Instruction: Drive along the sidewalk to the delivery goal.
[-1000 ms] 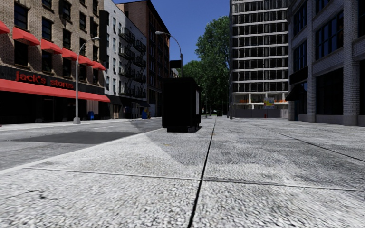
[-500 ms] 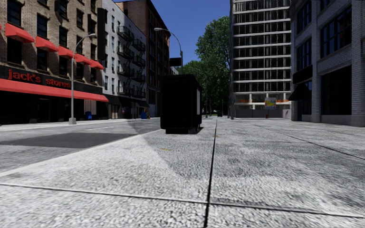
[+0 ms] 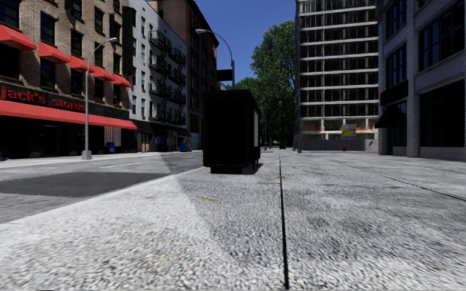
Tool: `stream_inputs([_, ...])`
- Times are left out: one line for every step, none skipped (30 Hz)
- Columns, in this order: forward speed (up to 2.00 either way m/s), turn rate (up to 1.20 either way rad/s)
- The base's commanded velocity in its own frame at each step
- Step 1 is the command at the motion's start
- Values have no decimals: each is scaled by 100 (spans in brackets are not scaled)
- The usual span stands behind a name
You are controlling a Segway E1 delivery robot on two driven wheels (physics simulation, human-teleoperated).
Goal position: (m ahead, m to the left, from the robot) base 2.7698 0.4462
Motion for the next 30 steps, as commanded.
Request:
stream_inputs([138, 22])
stream_inputs([138, 22])
stream_inputs([137, 22])
stream_inputs([137, 22])
stream_inputs([137, 22])
stream_inputs([137, 22])
stream_inputs([137, 22])
stream_inputs([137, 22])
stream_inputs([137, 22])
stream_inputs([137, 22])
stream_inputs([134, 22])
stream_inputs([131, 19])
stream_inputs([127, 4])
stream_inputs([124, 0])
stream_inputs([124, 0])
stream_inputs([124, 0])
stream_inputs([124, 0])
stream_inputs([124, 0])
stream_inputs([124, 0])
stream_inputs([124, 0])
stream_inputs([124, 0])
stream_inputs([124, 0])
stream_inputs([124, 0])
stream_inputs([123, 0])
stream_inputs([123, 0])
stream_inputs([123, 0])
stream_inputs([123, 0])
stream_inputs([123, 0])
stream_inputs([123, 0])
stream_inputs([122, 0])
